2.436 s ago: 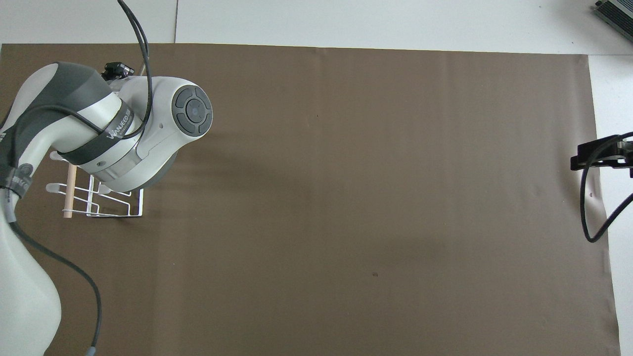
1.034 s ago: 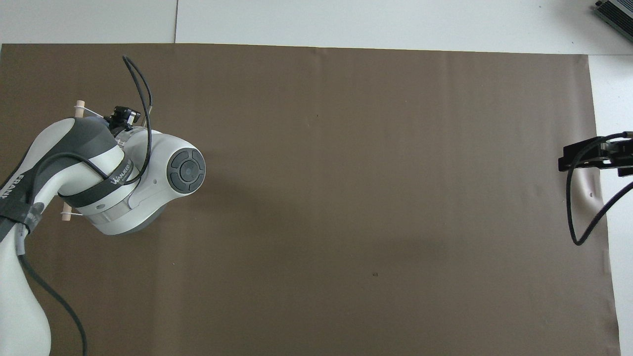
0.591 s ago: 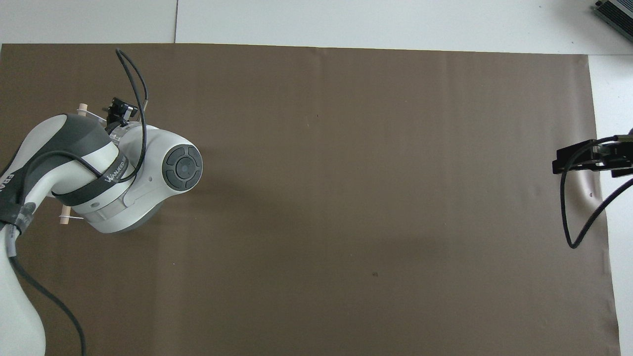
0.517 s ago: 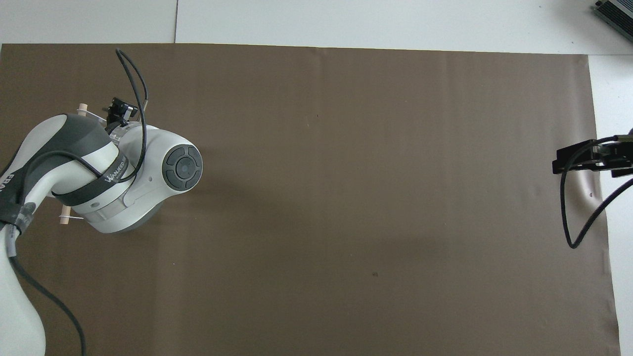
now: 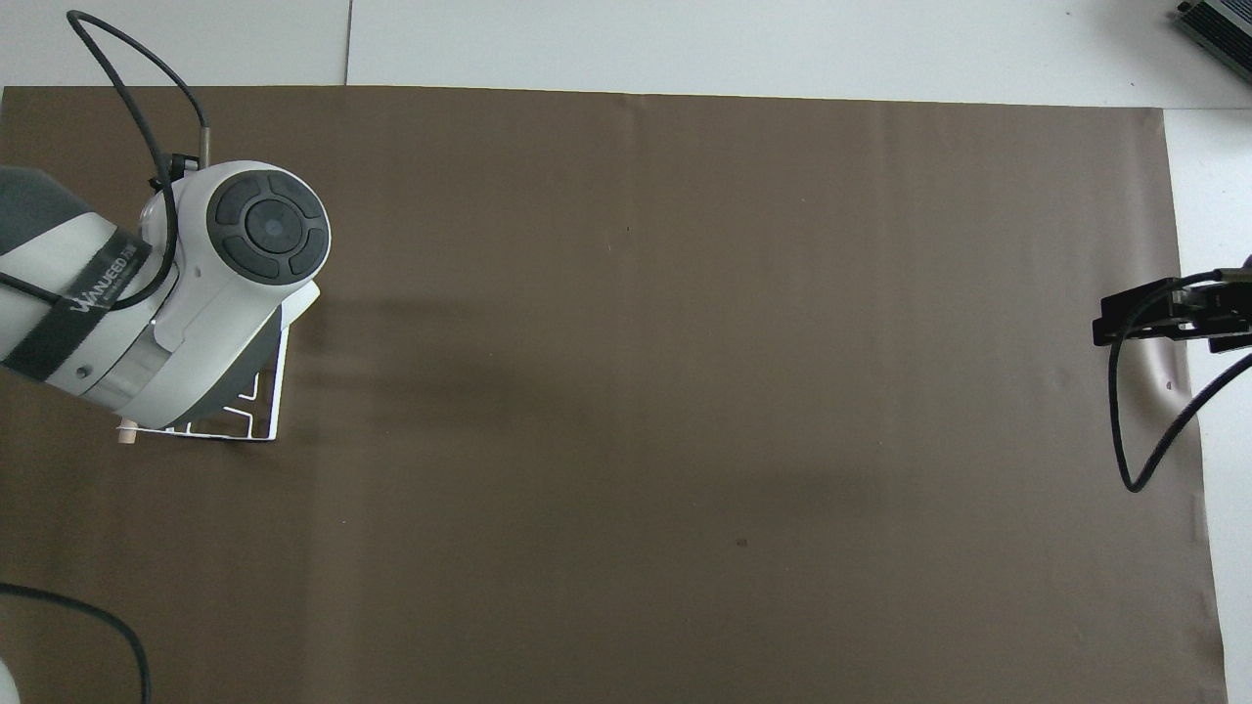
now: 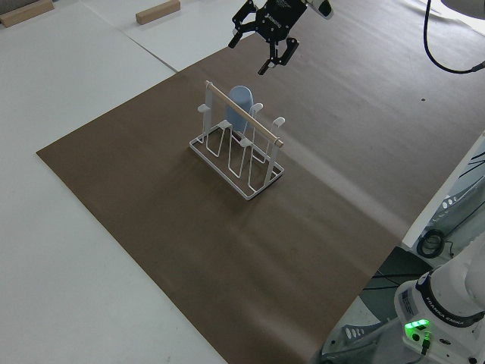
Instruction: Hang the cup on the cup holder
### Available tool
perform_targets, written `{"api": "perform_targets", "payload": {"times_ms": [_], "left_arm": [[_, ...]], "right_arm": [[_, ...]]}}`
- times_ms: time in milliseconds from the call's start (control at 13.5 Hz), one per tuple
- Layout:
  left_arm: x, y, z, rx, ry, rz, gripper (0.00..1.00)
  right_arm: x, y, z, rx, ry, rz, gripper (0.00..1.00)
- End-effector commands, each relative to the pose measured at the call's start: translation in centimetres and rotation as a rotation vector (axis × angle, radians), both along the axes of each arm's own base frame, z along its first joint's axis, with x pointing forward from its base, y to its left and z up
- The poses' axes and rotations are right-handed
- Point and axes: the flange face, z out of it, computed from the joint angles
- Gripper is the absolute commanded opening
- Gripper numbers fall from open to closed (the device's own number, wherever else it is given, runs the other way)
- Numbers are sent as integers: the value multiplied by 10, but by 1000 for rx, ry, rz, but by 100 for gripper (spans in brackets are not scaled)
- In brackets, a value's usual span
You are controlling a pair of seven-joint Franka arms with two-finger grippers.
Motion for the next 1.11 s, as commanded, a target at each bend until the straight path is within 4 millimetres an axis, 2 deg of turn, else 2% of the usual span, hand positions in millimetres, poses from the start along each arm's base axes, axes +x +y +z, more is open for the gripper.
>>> {"api": "perform_targets", "payload": {"times_ms": [0, 148, 295, 443, 738, 886, 1034], "left_arm": [[-13, 17, 28, -117, -32, 147, 100], [-26, 38, 50, -220, -56, 259, 100], [-40, 60, 60, -347, -55, 489, 100], [-50, 63, 67, -397, -85, 688, 100], [-62, 50, 82, -500, -162, 1044, 100], [-64, 48, 92, -529, -202, 1140, 100], [-65, 54, 96, -527, -218, 1193, 100]], "right_arm": [[-5, -4, 0, 0, -18, 18, 100], [-5, -4, 0, 0, -16, 16, 100], [-5, -4, 1, 0, -18, 16, 100], [-5, -4, 0, 1, -18, 15, 100], [-5, -4, 0, 0, -16, 15, 100], [-5, -4, 0, 0, -18, 15, 100], [-5, -5, 0, -1, -18, 13, 100]]}}
